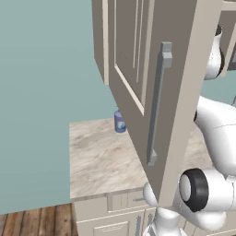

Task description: Pick the sponge and dish brush from the cabinet and place them on the counter.

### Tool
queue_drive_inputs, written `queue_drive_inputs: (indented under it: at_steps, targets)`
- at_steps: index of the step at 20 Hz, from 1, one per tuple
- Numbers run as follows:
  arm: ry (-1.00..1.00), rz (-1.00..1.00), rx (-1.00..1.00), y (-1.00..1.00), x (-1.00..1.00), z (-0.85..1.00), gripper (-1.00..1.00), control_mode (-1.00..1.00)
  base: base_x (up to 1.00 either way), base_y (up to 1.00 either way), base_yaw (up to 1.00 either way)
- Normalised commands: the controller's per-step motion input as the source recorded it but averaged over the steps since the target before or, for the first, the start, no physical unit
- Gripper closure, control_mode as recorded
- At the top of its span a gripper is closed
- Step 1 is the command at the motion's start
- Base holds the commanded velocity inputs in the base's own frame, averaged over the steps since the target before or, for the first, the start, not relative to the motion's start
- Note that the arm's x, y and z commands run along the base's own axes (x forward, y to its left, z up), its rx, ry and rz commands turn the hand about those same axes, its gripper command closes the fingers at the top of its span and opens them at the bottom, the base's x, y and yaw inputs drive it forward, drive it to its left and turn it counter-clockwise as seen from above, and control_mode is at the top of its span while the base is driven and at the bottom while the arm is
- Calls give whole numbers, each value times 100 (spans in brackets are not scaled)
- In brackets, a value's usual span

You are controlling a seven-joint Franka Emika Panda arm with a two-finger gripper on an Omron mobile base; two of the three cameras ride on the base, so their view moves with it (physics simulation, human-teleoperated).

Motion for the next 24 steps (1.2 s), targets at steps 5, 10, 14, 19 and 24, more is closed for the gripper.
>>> queue_drive_inputs:
  at_steps: [5, 10, 14, 19, 24]
  targets:
    - [0, 0, 0, 0, -57, 0, 100, -100, 0, 0, 0]
    - [0, 0, 0, 0, -67, 0, 100, -100, 0, 0, 0]
    - [0, 0, 0, 0, -69, 0, 100, -100, 0, 0, 0]
    - [0, 0, 0, 0, -70, -2, 100, -100, 0, 0, 0]
    - [0, 0, 0, 0, -66, -22, 100, -100, 0, 0, 0]
